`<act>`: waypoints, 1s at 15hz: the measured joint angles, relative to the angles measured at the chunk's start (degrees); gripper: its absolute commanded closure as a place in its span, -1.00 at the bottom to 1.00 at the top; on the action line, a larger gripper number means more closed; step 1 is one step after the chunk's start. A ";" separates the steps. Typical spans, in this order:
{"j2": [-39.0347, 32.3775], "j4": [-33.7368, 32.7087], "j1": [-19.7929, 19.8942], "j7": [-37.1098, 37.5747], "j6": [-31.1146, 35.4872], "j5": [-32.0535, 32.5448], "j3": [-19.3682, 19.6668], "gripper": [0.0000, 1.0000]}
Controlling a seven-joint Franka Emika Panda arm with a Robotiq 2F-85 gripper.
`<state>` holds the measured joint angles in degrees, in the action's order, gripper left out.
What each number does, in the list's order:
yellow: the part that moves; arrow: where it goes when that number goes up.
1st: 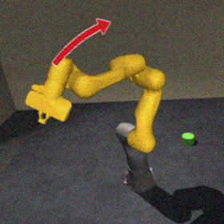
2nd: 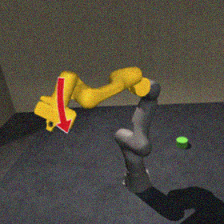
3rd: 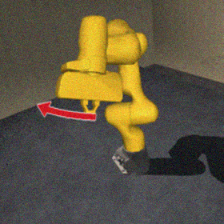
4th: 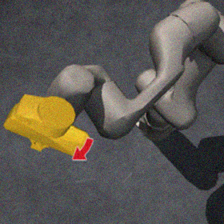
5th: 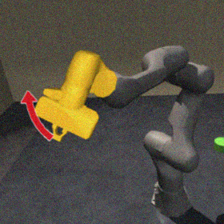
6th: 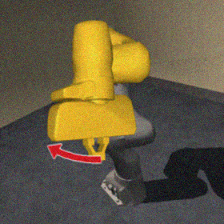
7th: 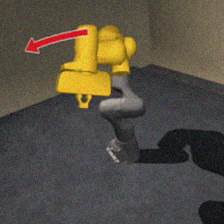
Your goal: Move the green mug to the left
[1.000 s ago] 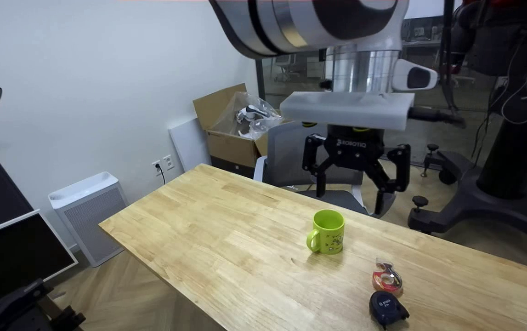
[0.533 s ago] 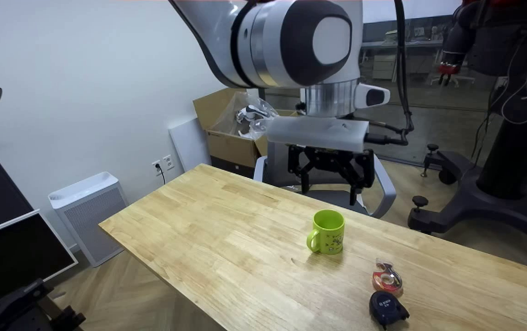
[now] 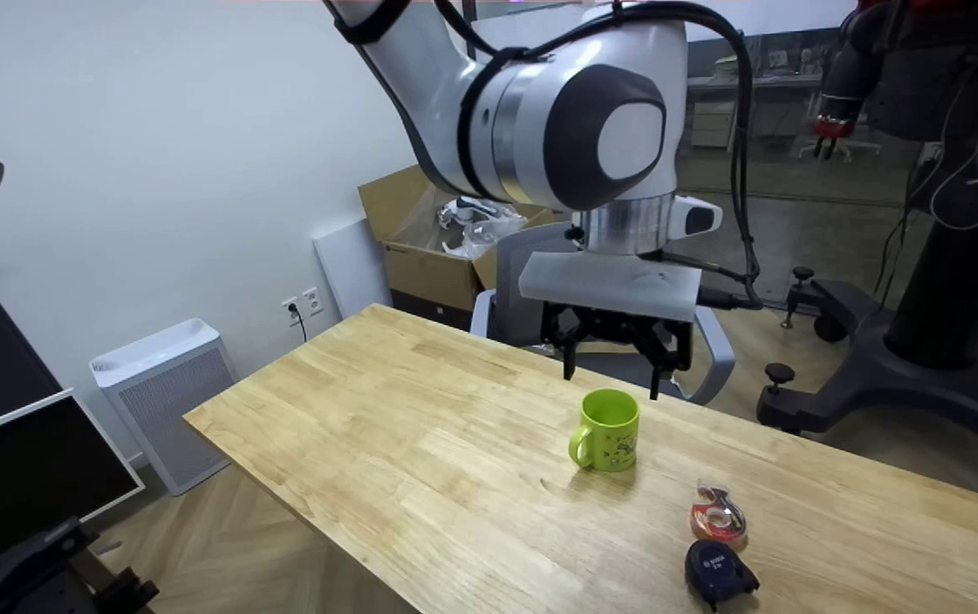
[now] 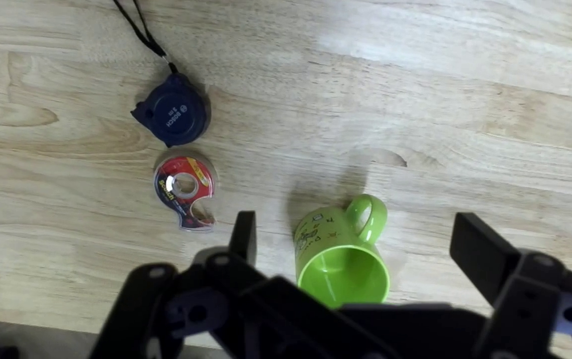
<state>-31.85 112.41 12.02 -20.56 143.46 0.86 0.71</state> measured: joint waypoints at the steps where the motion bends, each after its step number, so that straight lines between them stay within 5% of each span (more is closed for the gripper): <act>1: -0.82 -0.72 -0.03 -0.09 0.00 0.00 -0.45 -1.00; 15: -9.49 -12.06 -0.64 -0.22 0.34 0.19 -2.63 -1.00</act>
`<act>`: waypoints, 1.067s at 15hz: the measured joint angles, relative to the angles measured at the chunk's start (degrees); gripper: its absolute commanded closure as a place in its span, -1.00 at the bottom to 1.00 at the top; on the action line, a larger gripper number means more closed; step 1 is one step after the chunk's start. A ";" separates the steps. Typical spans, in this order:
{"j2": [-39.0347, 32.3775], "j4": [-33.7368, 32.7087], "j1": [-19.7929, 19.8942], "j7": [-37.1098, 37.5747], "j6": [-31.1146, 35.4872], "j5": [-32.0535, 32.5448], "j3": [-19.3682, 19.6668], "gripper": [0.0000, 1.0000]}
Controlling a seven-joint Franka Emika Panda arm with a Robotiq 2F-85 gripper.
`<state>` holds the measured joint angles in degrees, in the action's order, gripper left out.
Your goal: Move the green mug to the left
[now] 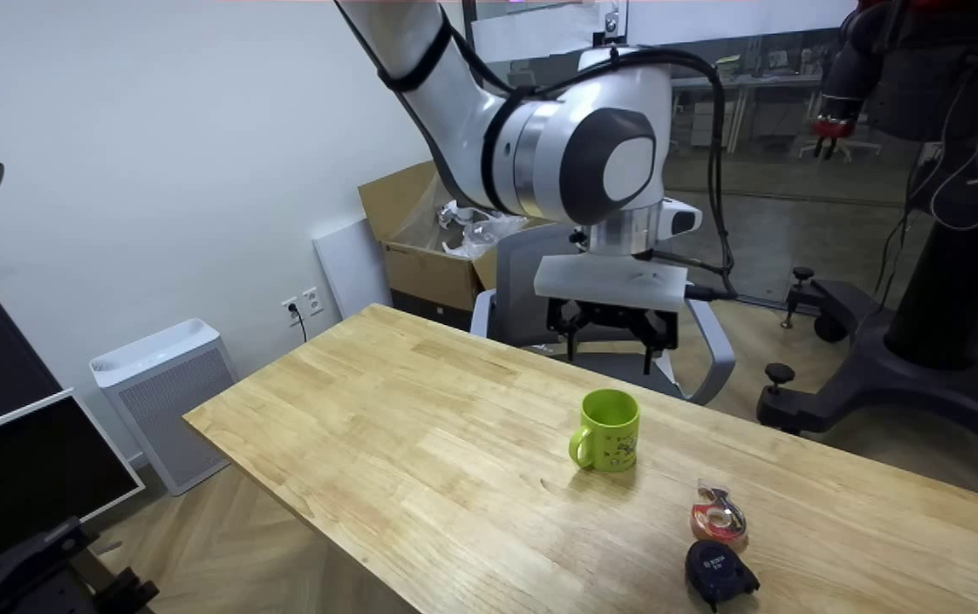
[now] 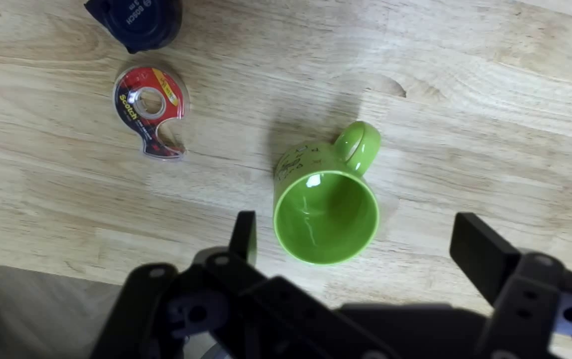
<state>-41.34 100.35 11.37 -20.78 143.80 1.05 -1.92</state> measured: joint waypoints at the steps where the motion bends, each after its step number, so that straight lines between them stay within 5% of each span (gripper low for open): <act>1: -0.24 -0.34 0.00 -0.07 -0.07 0.07 0.01 -1.00; 16: -0.56 -0.65 -0.12 -0.16 -1.02 0.33 0.32 -1.00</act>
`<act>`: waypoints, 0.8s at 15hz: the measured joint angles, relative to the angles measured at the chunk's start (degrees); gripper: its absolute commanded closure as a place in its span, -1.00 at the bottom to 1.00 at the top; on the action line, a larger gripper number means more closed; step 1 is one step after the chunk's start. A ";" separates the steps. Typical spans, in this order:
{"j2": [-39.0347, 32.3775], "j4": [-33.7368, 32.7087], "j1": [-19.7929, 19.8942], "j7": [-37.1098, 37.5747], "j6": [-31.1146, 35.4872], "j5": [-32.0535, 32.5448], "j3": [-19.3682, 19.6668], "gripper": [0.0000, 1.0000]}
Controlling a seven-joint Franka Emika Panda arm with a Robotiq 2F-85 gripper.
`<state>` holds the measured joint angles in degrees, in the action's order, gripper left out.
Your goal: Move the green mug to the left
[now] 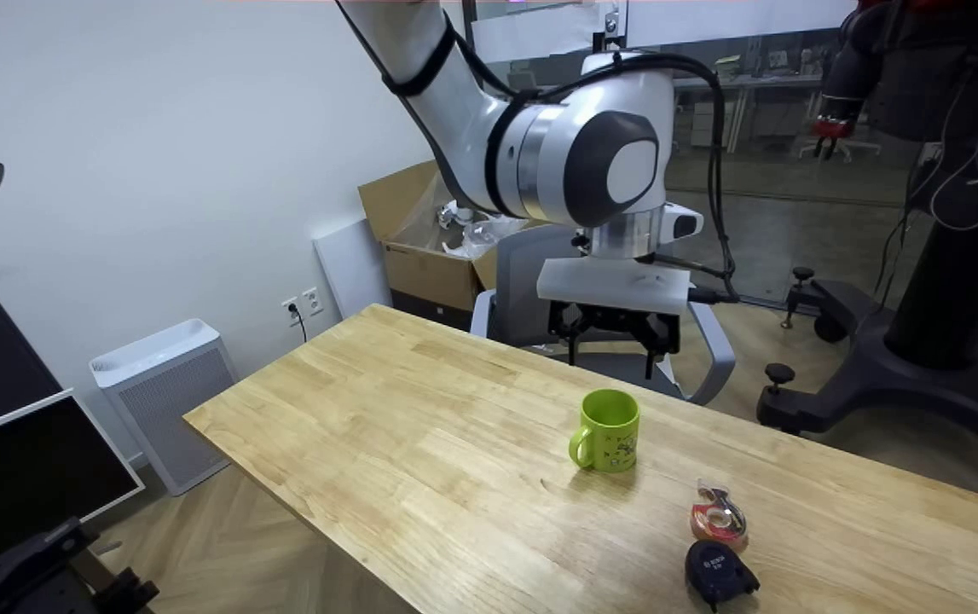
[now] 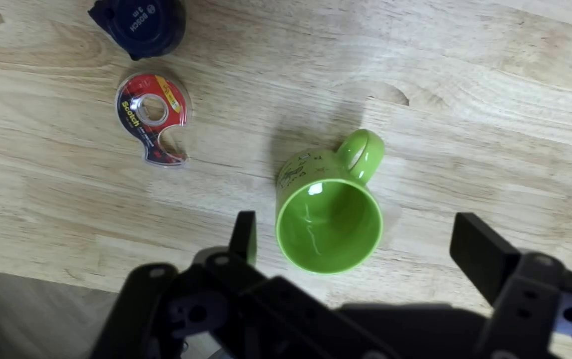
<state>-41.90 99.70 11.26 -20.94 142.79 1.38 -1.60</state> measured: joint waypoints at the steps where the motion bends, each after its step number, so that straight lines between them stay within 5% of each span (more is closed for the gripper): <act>1: 0.00 0.03 0.00 0.00 0.00 0.00 0.00 -1.00; 12: -5.79 -1.79 -0.55 -1.40 2.86 0.01 -1.52 -1.00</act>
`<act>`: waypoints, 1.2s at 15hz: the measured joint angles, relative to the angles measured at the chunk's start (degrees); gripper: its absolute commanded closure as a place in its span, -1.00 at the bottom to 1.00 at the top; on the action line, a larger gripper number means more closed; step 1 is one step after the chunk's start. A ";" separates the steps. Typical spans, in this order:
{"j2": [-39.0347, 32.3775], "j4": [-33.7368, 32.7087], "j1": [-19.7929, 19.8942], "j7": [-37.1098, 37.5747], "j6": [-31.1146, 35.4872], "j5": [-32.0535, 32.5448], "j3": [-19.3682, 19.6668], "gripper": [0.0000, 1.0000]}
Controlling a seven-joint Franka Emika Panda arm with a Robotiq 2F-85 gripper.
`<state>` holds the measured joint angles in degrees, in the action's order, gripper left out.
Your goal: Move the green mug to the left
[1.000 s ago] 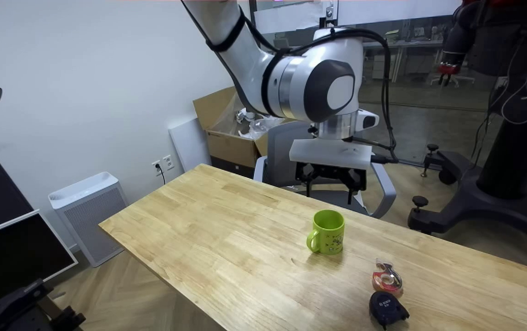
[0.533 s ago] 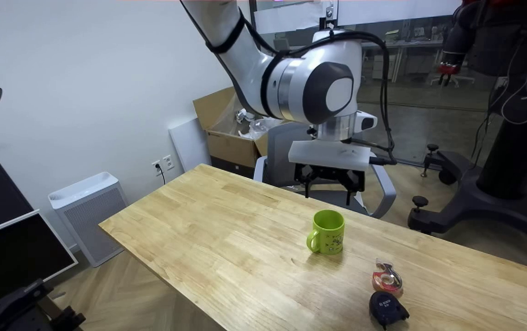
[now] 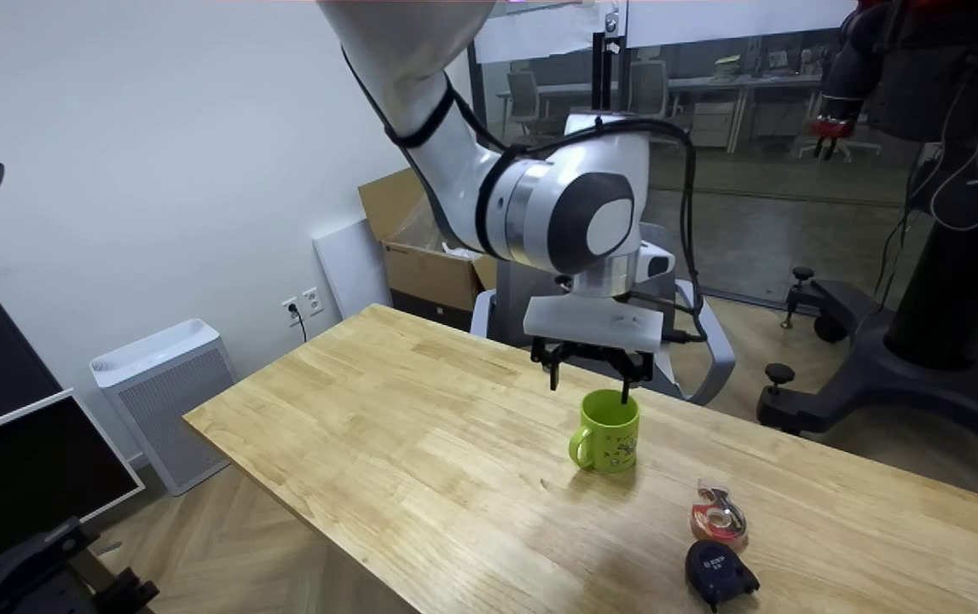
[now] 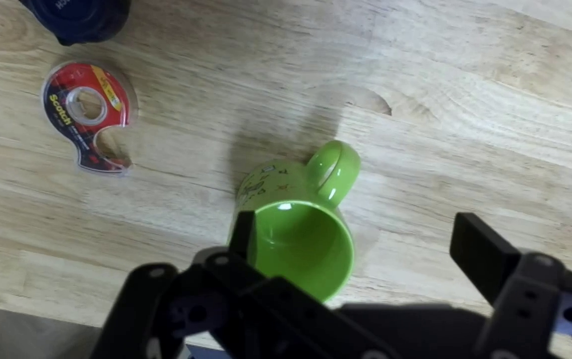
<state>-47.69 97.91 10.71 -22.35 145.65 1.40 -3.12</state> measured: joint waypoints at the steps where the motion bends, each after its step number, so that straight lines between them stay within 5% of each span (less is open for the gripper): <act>1: -0.79 -0.45 -0.08 -0.35 0.75 0.02 -0.18 -1.00; 18: -14.70 -18.10 -2.47 -1.30 -2.88 0.96 -0.81 -1.00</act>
<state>-62.40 79.80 8.24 -23.65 142.77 2.35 -3.93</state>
